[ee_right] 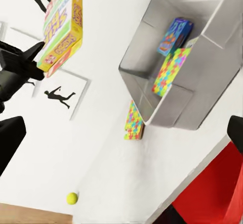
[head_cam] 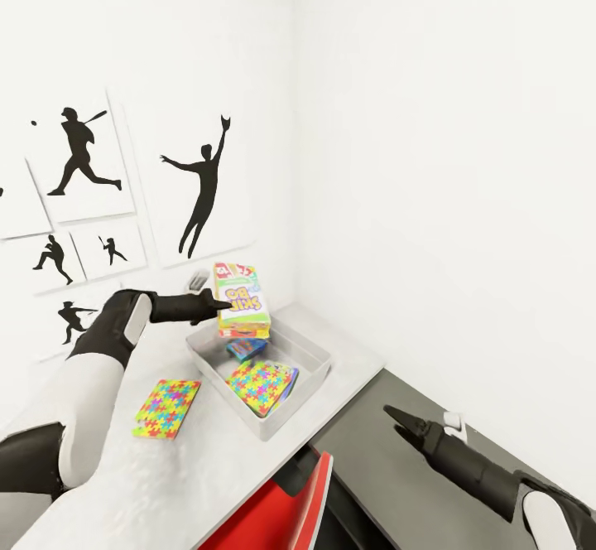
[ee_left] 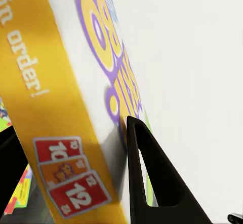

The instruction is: Put all the toys in the child's room - the three board games (two on the bed and one on the table), the two jigsaw puzzles on the table, and the tennis ball on the table - inside the toy box on the table in the child's room.

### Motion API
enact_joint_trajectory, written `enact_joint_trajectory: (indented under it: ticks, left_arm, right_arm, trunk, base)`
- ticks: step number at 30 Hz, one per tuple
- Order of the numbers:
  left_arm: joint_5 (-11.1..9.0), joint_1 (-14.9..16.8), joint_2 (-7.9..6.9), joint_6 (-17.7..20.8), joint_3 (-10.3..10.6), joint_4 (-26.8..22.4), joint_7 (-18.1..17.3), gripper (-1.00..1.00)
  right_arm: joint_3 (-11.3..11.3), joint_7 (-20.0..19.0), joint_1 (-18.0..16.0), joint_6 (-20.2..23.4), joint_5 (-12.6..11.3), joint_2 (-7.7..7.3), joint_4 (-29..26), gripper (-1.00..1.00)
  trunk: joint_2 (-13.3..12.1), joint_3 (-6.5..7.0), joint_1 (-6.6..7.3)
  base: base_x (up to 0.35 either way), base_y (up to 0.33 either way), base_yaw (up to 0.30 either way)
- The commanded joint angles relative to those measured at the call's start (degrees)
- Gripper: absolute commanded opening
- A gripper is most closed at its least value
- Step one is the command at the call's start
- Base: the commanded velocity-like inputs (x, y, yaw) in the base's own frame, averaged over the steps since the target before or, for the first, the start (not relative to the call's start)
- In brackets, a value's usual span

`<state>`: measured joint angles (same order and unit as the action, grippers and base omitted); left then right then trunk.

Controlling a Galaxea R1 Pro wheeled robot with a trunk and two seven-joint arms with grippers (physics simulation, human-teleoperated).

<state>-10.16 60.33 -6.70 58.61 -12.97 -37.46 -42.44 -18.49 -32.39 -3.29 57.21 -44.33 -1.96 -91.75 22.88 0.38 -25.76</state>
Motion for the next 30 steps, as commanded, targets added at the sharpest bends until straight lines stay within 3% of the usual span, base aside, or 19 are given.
enact_joint_trajectory:
  ticks: [1,4,6,8,10,15,20,24,28,30]
  left_arm:
    - [-0.13,0.23,0.52,0.31,-0.92,0.05,1.34,-1.00]
    - [-0.32,0.48,2.74,0.19,-4.34,0.17,5.09,-1.00]
    - [-0.42,0.55,4.56,-0.53,-7.87,0.33,8.01,-1.00]
    - [-0.45,0.56,5.92,-2.42,-9.65,0.65,9.14,-1.00]
    - [-0.51,0.53,7.56,-6.74,-11.52,2.78,9.96,-1.00]
    - [-0.63,0.50,8.74,-14.95,-12.79,10.34,10.32,-1.00]
    - [-0.73,0.40,11.60,-21.38,-13.15,13.49,10.40,-1.00]
    - [-0.74,0.00,13.60,-25.83,-14.29,15.57,10.42,-1.00]
    - [-0.70,-0.06,14.08,-33.66,-14.76,20.93,10.69,-1.00]
    - [-0.73,-0.05,14.14,-35.66,-14.89,22.15,11.41,-1.00]
  right_arm:
    - [-0.14,-0.10,-0.38,0.87,0.31,-0.78,0.00,1.00]
    - [-0.31,2.52,-0.73,1.53,0.36,-2.35,0.01,1.00]
    - [-0.39,4.99,-0.80,1.63,0.30,-2.76,0.05,1.00]
    - [-0.78,5.68,-0.74,1.73,0.09,-2.86,0.07,1.00]
    - [-1.51,5.69,-0.63,2.03,-0.20,-2.94,0.07,1.00]
    - [-4.20,3.29,-0.42,2.07,-0.38,-2.91,0.08,1.00]
    - [-7.63,-1.77,-0.36,1.65,-0.41,-2.43,0.08,1.00]
    - [-7.86,-2.92,-0.41,0.93,-0.41,-2.28,0.08,1.00]
    - [-7.92,-3.42,-0.47,1.46,-0.46,-2.31,0.08,1.00]
    - [-7.95,-4.08,-0.48,1.77,-0.48,-2.33,0.08,1.00]
  trunk:
    - [0.04,-0.03,-0.02]
    - [0.04,-0.03,-0.02]
    - [0.04,-0.03,-0.02]
    - [0.04,-0.03,-0.02]
    - [0.04,-0.03,-0.02]
    - [0.04,-0.03,-0.02]
    - [0.04,-0.03,-0.02]
    - [0.04,-0.03,-0.02]
    - [0.04,-0.03,-0.02]
    - [0.04,-0.03,-0.02]
  base:
    - [0.000,0.000,0.000]
    - [0.000,0.000,0.000]
    - [0.000,0.000,0.000]
    - [0.000,0.000,0.000]
    - [0.000,0.000,0.000]
    - [0.000,0.000,0.000]
    - [0.000,0.000,0.000]
    - [0.000,0.000,0.000]
    - [0.000,0.000,0.000]
    - [0.000,0.000,0.000]
